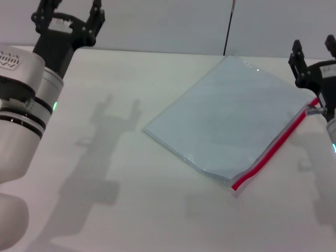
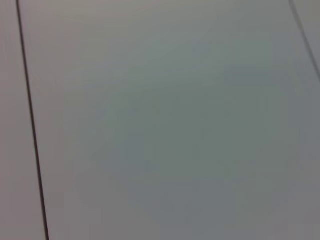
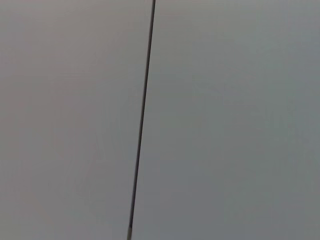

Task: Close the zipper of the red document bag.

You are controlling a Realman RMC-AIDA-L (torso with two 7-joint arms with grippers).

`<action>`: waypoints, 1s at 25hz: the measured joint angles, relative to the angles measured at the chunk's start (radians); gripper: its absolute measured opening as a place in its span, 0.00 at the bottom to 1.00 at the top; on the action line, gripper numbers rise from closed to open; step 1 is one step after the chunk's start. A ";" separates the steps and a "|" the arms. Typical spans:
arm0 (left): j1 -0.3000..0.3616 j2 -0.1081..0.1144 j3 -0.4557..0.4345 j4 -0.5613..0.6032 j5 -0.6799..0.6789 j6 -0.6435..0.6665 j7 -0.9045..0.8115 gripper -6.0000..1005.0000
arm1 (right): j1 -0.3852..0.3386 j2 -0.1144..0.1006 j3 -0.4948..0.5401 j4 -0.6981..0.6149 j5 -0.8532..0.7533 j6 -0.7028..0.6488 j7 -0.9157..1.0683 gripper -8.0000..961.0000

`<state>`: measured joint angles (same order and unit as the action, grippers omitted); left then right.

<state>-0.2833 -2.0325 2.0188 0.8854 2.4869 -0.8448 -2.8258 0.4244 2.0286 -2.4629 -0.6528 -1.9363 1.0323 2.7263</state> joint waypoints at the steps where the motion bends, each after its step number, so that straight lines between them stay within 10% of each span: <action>1: -0.006 0.000 0.010 -0.014 -0.017 -0.001 0.000 0.73 | 0.001 0.001 -0.006 0.008 0.009 0.003 0.002 0.70; 25: -0.022 0.000 0.059 -0.077 -0.053 0.000 0.013 0.73 | -0.008 0.004 -0.043 0.025 0.030 0.039 0.031 0.70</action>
<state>-0.3053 -2.0325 2.0782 0.8082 2.4339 -0.8451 -2.8132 0.4167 2.0325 -2.5062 -0.6274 -1.9067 1.0714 2.7576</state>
